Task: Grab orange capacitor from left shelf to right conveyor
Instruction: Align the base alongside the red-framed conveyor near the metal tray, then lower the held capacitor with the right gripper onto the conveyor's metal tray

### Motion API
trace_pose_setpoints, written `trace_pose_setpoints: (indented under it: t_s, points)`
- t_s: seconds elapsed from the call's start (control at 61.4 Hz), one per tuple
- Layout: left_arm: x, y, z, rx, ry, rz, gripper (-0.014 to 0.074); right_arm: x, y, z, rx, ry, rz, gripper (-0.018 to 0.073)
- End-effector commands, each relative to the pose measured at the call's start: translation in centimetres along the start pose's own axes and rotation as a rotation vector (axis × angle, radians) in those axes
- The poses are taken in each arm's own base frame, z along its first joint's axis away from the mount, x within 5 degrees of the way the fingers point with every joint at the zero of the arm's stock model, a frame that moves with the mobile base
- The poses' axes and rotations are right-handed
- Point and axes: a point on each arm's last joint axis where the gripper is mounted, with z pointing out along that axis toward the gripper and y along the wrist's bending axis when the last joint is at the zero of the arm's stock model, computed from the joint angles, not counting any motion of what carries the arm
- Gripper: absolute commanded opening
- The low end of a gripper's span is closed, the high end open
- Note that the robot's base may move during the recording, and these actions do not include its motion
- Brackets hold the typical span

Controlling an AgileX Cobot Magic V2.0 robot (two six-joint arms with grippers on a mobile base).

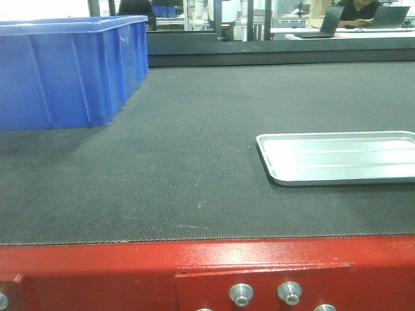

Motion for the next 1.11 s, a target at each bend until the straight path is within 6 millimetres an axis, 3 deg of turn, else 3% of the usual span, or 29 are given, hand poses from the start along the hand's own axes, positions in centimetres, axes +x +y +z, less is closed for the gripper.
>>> trace_pose_setpoints:
  t_s: [0.0,0.212,0.44,0.668,1.092]
  points:
    - [-1.0,0.0,-0.1,-0.002,-0.1,-0.002,-0.0127,-2.1,0.3,2.1,-0.023,-0.116,-0.007,0.0109]
    - [-1.0,0.0,-0.1,-0.002,-0.1,-0.002,-0.0127,-0.5,0.5,7.5,-0.042,-0.076,-0.007,0.0109]
    - [-1.0,0.0,-0.1,-0.002,-0.1,-0.002,-0.0127,4.0,-1.1,11.4,0.004,-0.038,-0.005,0.0109]
    - [-1.0,0.0,-0.1,-0.002,-0.1,-0.002,-0.0127,7.9,-5.1,13.6,0.112,-0.108,0.02,0.0109]
    - [-1.0,0.0,-0.1,-0.002,-0.1,-0.002,-0.0127,12.2,-4.3,16.7,-0.055,-0.098,-0.084,0.0109]
